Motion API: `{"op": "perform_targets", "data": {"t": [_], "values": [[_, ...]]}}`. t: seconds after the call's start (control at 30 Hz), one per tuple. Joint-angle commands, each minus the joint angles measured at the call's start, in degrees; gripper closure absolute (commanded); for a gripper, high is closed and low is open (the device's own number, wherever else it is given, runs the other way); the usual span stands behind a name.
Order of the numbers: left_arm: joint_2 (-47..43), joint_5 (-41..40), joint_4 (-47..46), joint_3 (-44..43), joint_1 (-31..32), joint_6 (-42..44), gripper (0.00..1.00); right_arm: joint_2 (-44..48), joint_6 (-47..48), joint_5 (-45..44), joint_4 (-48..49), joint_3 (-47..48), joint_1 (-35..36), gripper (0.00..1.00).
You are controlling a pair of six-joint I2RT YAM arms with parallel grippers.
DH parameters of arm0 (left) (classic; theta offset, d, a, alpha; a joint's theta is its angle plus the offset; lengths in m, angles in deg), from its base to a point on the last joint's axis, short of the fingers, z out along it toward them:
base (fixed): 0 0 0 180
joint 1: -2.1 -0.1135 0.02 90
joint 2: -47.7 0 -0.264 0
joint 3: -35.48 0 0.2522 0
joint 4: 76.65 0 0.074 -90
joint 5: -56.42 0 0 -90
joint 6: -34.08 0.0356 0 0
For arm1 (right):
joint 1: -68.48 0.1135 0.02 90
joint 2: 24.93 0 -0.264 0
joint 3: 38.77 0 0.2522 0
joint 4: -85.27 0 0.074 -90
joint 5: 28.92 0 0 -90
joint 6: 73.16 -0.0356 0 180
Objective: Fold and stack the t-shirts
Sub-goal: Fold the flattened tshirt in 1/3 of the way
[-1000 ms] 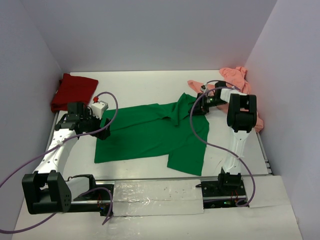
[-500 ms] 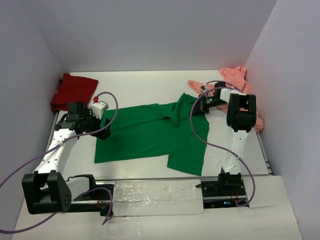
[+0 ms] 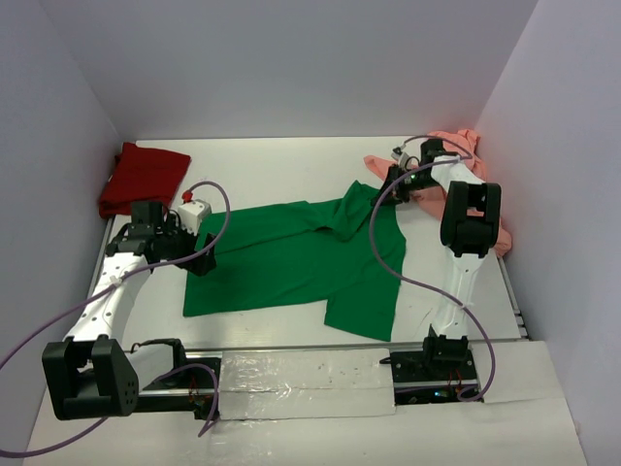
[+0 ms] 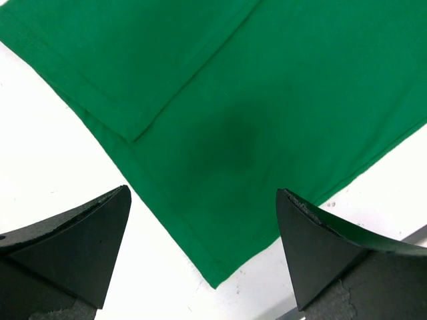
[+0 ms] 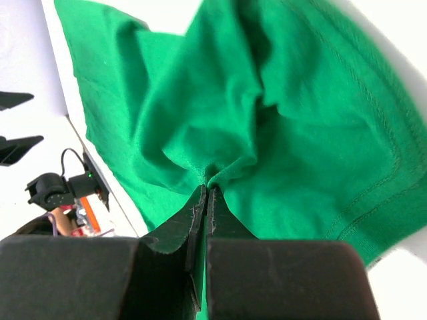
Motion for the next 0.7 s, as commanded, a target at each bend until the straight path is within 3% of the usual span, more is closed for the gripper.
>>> {"op": "perform_targets", "data": {"t": [0.0,0.23,0.67], "values": [[-2.0,1.9,1.4,0.0,-0.1,0.9,0.01,4.5,0.6,-0.6,-3.0,4.6,0.1,1.00],[-2.4,1.4,2.2,0.5,-0.1,1.5,0.01,5.0,1.0,-2.0,-6.0,6.9,-0.1,1.00],[-2.7,2.5,3.2,0.2,-0.1,2.5,0.01,13.1,3.8,-7.1,-11.6,1.7,-0.7,1.00]]}}
